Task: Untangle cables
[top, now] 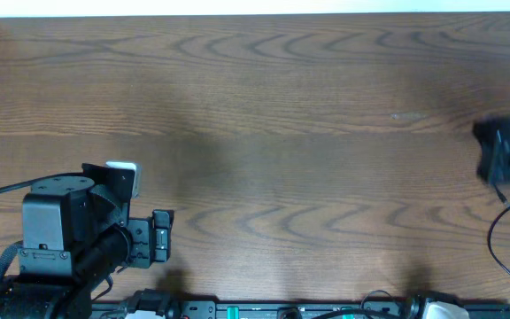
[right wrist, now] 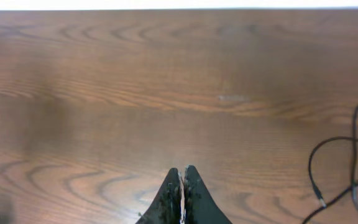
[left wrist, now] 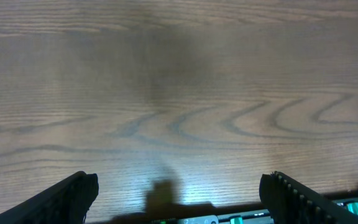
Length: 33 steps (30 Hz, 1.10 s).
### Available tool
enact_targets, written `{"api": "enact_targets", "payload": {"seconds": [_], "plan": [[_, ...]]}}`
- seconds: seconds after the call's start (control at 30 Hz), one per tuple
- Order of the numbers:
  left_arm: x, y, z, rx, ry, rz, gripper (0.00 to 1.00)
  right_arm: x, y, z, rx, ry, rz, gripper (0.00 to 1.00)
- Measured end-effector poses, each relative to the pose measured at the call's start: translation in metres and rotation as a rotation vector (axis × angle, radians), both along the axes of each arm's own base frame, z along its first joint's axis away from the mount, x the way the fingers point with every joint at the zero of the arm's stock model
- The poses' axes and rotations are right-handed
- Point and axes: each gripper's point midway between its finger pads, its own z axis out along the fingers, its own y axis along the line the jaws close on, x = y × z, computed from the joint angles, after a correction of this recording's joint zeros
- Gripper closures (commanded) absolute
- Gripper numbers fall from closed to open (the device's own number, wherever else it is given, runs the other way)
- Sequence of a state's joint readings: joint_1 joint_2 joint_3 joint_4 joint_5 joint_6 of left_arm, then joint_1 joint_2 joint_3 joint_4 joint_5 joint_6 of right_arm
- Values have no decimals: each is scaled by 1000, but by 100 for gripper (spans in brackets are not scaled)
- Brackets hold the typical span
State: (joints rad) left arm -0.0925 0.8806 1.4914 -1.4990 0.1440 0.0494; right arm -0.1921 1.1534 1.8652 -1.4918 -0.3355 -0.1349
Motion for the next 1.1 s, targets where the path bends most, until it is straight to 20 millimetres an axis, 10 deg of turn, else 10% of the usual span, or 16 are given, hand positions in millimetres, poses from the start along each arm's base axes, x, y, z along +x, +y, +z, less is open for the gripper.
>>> {"api": "enact_targets", "payload": {"seconds": [0.27,0.77,1.1], "plan": [[0,0,0,0,0,0,12,-95,25,38,-15,-226,26,91],[-2,0,-1,1,8,0,11,-175,35,24,61,-275,-74,91],[-3,0,-1,1,8,0,11,-224,54,27,56,-431,22,43]]}}
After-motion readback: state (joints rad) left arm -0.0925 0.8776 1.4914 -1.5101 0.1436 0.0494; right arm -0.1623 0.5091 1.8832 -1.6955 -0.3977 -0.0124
